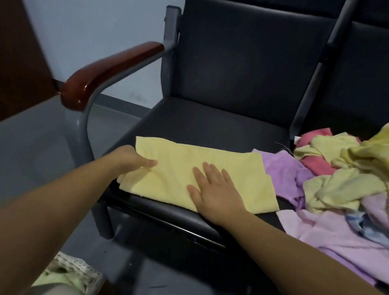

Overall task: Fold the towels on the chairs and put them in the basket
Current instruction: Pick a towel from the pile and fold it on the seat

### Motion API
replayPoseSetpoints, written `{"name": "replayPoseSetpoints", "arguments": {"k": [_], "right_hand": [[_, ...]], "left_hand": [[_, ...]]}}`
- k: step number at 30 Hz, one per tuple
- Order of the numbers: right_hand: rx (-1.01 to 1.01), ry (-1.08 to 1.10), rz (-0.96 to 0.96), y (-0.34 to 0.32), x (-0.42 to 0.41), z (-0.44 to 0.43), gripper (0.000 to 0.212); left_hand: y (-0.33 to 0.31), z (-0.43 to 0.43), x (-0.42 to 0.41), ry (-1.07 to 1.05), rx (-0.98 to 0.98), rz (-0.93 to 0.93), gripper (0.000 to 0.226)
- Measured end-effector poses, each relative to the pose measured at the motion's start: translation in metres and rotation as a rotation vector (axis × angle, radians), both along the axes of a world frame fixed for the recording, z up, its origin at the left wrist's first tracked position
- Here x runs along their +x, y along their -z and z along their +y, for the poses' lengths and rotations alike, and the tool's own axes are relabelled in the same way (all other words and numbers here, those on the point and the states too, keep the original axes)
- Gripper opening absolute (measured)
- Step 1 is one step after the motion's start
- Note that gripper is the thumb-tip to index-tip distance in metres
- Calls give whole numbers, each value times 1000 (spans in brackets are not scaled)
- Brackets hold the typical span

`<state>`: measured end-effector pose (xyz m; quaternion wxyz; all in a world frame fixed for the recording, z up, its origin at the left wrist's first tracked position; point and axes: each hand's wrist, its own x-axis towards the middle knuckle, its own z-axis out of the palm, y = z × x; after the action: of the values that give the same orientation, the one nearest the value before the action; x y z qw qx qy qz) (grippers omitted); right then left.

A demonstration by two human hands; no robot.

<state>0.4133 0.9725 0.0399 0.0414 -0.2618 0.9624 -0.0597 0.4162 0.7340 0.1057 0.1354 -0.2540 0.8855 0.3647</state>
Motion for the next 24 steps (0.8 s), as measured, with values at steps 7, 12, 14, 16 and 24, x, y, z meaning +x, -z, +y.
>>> {"name": "replayPoseSetpoints", "arguments": {"k": [7,12,14,16,24], "right_hand": [[49,-20,-20,-2,26,-2,63],[-48,6,-142,-17,33,-2,63],[-232,63,-251,-28,33,0,59],[-534,178,-334,-36,34,3,49],[-1113,566,-505,-55,23,10,48]], "left_hand": [[-11,-6,24,-57,142,115,46],[-24,6,31,49,-52,267,56],[-33,19,30,99,-171,317,55],[-41,33,28,132,-259,357,52],[-31,86,50,314,123,400,35]]}}
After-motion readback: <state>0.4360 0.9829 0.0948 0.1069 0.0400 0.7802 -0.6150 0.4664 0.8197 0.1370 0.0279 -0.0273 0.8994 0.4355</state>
